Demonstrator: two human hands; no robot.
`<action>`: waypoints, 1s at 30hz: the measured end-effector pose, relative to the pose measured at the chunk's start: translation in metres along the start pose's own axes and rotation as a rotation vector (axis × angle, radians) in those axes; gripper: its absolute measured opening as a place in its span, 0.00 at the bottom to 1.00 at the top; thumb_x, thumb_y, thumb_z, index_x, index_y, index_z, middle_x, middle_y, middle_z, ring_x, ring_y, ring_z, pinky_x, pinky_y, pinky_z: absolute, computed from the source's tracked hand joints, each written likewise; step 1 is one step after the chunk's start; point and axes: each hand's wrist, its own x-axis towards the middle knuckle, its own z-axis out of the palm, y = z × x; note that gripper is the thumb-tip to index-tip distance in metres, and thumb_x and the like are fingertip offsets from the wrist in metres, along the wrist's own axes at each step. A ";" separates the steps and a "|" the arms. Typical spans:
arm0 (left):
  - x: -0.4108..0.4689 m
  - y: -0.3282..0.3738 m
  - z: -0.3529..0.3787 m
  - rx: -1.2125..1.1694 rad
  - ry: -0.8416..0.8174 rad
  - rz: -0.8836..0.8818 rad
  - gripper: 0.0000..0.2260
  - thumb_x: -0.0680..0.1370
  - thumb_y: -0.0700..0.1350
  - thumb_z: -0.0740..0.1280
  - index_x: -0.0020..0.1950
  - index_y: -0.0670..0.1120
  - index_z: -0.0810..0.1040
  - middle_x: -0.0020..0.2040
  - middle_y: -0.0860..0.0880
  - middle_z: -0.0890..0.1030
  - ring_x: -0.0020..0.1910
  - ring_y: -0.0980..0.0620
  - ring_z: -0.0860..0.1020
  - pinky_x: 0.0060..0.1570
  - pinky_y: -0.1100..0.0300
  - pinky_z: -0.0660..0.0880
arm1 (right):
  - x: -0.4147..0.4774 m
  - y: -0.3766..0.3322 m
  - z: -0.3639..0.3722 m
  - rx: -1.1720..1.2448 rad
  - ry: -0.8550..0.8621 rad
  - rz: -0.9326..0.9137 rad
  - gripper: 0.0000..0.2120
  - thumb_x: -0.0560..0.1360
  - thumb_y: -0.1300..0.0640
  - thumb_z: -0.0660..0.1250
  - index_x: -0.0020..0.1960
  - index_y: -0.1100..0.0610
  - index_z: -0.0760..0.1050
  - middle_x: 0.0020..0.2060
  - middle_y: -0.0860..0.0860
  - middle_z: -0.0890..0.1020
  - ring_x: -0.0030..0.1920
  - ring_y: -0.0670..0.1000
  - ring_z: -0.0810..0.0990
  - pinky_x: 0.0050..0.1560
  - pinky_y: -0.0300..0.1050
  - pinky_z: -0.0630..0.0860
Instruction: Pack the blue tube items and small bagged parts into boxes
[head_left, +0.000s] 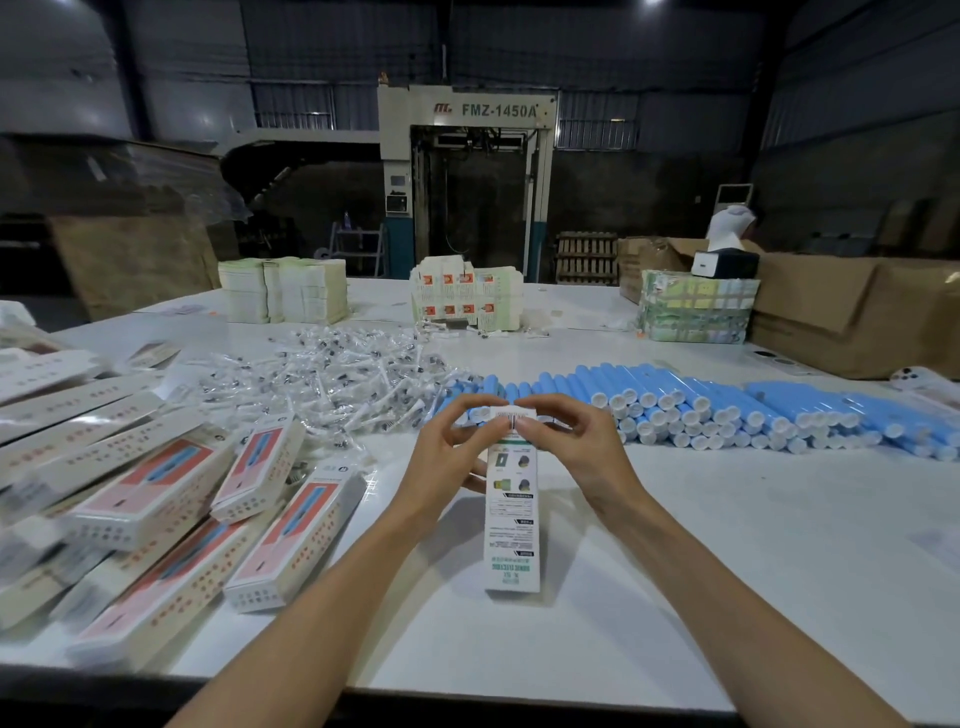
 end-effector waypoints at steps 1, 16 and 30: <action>0.000 0.000 0.000 0.006 0.015 0.006 0.14 0.82 0.55 0.75 0.65 0.55 0.81 0.47 0.42 0.89 0.37 0.42 0.88 0.33 0.57 0.80 | 0.000 0.001 0.001 -0.007 0.003 -0.003 0.07 0.76 0.56 0.78 0.54 0.50 0.86 0.52 0.50 0.88 0.54 0.53 0.87 0.54 0.45 0.83; -0.001 -0.003 0.005 0.021 0.064 0.035 0.09 0.82 0.53 0.75 0.60 0.53 0.82 0.46 0.43 0.89 0.43 0.45 0.89 0.37 0.59 0.81 | 0.003 0.012 0.003 0.034 0.004 0.032 0.08 0.78 0.54 0.76 0.56 0.52 0.87 0.52 0.53 0.88 0.55 0.55 0.87 0.57 0.51 0.82; 0.001 -0.009 0.008 -0.048 0.009 0.051 0.11 0.82 0.56 0.68 0.64 0.59 0.73 0.54 0.47 0.87 0.53 0.51 0.84 0.56 0.53 0.79 | -0.011 -0.002 -0.006 -0.002 -0.277 0.369 0.23 0.82 0.34 0.61 0.64 0.50 0.81 0.57 0.55 0.86 0.51 0.55 0.85 0.52 0.51 0.82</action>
